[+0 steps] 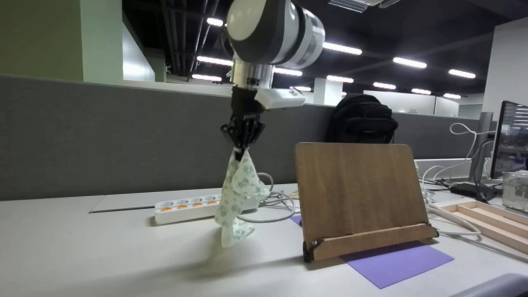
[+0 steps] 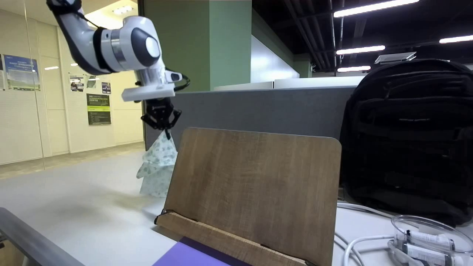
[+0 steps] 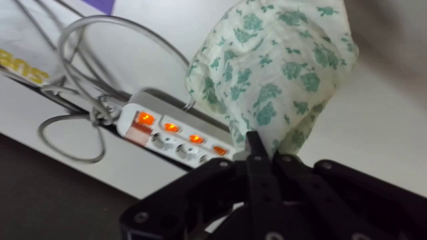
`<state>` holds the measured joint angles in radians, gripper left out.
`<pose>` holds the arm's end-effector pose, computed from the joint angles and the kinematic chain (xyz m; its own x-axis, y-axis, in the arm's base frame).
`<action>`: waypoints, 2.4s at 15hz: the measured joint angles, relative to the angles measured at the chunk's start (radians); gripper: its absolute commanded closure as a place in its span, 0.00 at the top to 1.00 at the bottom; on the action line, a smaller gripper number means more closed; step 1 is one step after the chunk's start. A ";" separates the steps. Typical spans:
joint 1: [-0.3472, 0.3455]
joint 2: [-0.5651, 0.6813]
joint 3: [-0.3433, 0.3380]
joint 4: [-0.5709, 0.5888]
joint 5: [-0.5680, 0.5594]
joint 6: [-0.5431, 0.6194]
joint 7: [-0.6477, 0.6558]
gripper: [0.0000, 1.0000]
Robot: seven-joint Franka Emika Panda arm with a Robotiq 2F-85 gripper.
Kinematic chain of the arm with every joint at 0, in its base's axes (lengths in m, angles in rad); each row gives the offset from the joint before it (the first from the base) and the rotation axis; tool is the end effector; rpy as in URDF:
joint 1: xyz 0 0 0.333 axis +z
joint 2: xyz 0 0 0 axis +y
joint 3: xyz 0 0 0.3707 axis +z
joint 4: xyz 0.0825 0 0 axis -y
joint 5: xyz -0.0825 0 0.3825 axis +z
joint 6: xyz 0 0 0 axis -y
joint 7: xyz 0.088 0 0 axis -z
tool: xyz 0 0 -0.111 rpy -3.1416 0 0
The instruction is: Put the towel on the wooden rack.
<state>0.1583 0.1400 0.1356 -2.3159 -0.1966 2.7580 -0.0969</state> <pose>0.5302 0.1672 0.3653 0.8045 0.5243 0.2792 0.5083 -0.8508 0.1330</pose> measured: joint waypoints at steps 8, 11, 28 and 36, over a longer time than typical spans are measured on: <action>-0.120 -0.214 -0.098 0.161 -0.022 -0.231 -0.004 0.02; -0.123 -0.227 -0.099 0.163 -0.021 -0.258 -0.005 0.00; -0.224 -0.410 -0.182 0.062 -0.044 -0.371 -0.121 0.00; -0.249 -0.553 -0.208 -0.043 -0.093 -0.562 -0.176 0.00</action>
<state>-0.0908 -0.4131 -0.0726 -2.3589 -0.2893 2.1956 -0.2725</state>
